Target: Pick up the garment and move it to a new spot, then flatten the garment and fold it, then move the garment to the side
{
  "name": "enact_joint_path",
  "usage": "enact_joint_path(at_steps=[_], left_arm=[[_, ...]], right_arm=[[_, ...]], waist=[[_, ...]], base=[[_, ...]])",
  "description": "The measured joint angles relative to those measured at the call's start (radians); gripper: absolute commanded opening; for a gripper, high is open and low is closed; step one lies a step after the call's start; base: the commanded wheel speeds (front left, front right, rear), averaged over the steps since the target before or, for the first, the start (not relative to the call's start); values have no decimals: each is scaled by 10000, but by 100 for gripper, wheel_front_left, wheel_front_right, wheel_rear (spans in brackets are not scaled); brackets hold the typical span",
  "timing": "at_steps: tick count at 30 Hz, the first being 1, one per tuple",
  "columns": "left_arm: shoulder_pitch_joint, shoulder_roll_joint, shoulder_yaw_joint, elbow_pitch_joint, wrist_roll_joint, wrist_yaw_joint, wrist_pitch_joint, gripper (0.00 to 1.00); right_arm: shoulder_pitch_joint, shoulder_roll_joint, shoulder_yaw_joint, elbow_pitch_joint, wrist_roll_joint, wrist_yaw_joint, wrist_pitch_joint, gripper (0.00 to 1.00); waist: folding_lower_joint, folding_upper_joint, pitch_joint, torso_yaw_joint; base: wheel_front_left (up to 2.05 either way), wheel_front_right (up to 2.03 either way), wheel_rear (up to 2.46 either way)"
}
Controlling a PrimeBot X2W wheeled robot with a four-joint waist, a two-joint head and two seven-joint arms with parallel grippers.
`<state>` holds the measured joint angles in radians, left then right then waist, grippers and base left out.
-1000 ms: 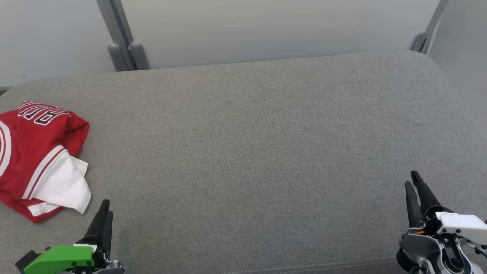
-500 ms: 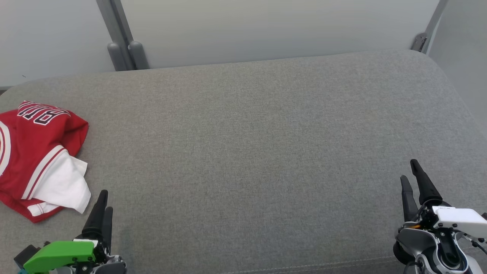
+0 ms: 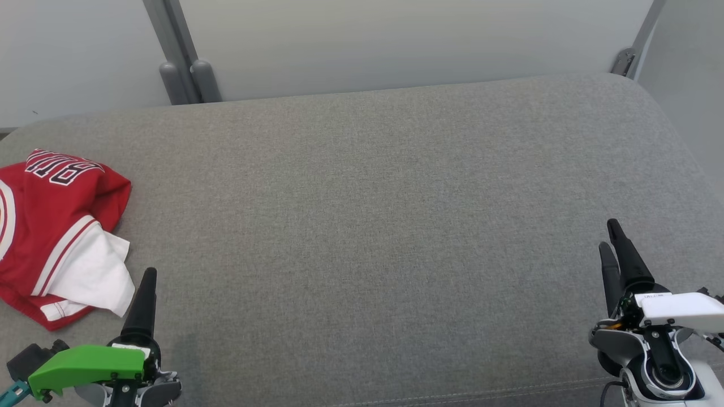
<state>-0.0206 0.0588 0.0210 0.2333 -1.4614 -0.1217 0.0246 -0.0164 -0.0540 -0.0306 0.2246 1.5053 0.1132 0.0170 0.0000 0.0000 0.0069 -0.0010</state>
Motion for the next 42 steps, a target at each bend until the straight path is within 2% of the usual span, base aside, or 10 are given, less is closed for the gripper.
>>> enact_joint_path(at_steps=[15,22,32,33,36,42], left_arm=[[0,506,-581,-155,2211,4,-533,100],[-10,660,-907,-247,3425,178,-780,100],[-209,773,-1233,-546,5074,357,-1103,100],[-216,779,-1267,-591,5346,441,-1156,100],[-218,792,-1360,-660,5730,447,-1241,100],[-219,794,-1511,-788,6477,562,-1469,100]], right_arm=[[-176,-610,943,-148,-2481,4,-522,100],[-321,-763,1335,-274,-3800,-111,-709,100],[-420,-780,1741,-525,-5572,-550,-1057,100],[-430,-815,1795,-554,-5977,-725,-1093,100],[-470,-844,1877,-604,-6468,-878,-1208,100],[-577,-851,2119,-813,-7334,-1064,-1411,100]], waist=[[0,0,-25,12],[0,0,-31,10],[0,0,5,29],[0,0,10,34],[0,0,17,42],[0,0,48,52]], base=[[0,0,0],[0,0,0],[0,0,0],[0,0,0],[0,0,0],[0,0,0]])
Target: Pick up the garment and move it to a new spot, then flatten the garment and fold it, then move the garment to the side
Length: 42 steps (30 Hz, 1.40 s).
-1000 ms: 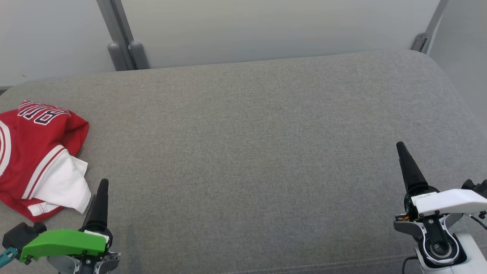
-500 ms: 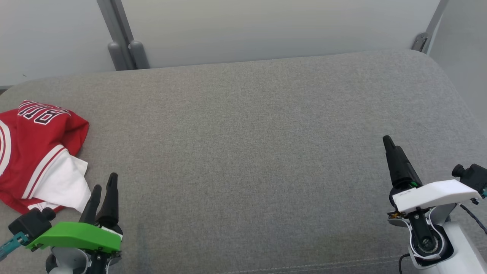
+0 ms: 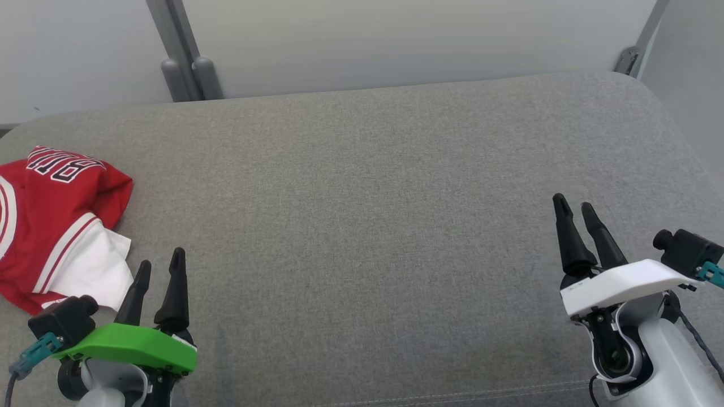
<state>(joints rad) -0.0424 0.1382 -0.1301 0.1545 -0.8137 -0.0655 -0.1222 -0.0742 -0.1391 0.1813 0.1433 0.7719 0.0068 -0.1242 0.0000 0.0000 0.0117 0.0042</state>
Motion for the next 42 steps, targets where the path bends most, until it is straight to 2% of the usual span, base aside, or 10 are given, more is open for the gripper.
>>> enact_joint_path(at_steps=[6,28,37,42], left_arm=[[-31,4,-86,-140,1011,54,-236,100],[-114,17,-347,-485,3603,102,-988,100],[-147,19,-351,-623,4769,102,-1267,100],[-147,15,-334,-619,4813,102,-1267,100]], right_arm=[[-11,-46,313,-150,-1099,-159,-232,100],[-206,-117,955,-571,-4036,-543,-961,100],[-206,-105,1003,-587,-4936,-711,-1260,100],[-206,-98,1026,-589,-5007,-704,-1277,100]], waist=[[0,1,32,15],[0,0,58,45],[0,0,69,36],[0,1,58,25]], base=[[0,0,0],[0,0,0],[0,0,0],[0,0,0]])
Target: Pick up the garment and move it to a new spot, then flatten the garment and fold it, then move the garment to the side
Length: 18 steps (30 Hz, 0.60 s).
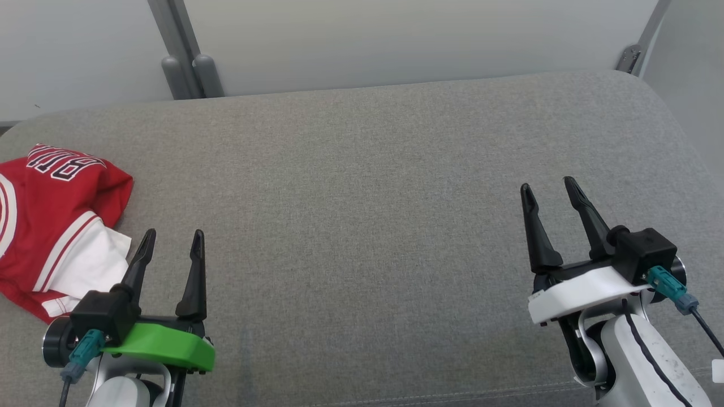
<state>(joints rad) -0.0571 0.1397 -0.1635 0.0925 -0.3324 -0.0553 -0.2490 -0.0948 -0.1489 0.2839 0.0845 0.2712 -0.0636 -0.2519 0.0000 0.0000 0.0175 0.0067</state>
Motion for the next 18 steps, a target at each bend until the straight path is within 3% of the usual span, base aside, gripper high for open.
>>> enact_joint_path(at_steps=[18], left_arm=[[-1,-127,238,52,282,-75,0,100]], right_arm=[[0,146,-94,8,-186,121,0,100]], waist=[[0,0,-10,30]], base=[[0,0,0]])
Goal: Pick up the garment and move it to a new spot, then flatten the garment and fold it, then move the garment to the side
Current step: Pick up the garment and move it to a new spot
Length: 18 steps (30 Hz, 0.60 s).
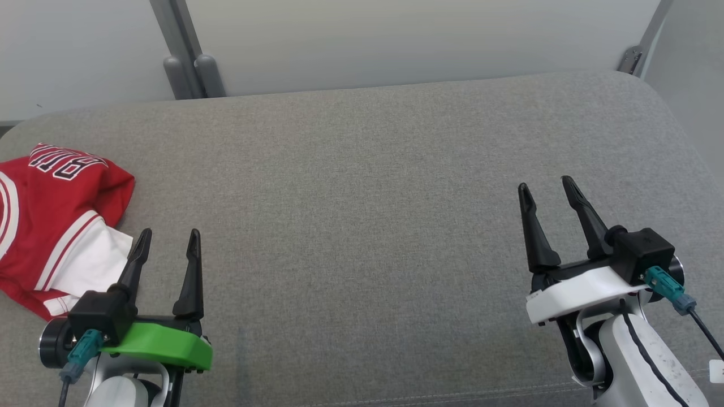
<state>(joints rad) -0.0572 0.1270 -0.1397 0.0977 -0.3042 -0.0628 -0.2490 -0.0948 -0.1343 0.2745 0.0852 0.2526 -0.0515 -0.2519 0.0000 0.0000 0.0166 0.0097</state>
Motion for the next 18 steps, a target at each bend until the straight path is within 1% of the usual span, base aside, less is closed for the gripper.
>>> enact_joint_path(at_steps=[8,11,18], left_arm=[[-84,-88,54,59,21,-88,0,100],[-150,-92,69,121,25,-157,-2,100],[-213,-159,115,251,84,-163,-27,100]], right_arm=[[2,42,-259,-33,0,13,0,100],[4,58,-297,-40,0,40,0,100],[5,88,-357,-36,0,173,0,100]], waist=[[0,0,57,178],[0,0,85,343],[0,0,93,882]], base=[[0,0,0],[0,0,0],[0,0,0]])
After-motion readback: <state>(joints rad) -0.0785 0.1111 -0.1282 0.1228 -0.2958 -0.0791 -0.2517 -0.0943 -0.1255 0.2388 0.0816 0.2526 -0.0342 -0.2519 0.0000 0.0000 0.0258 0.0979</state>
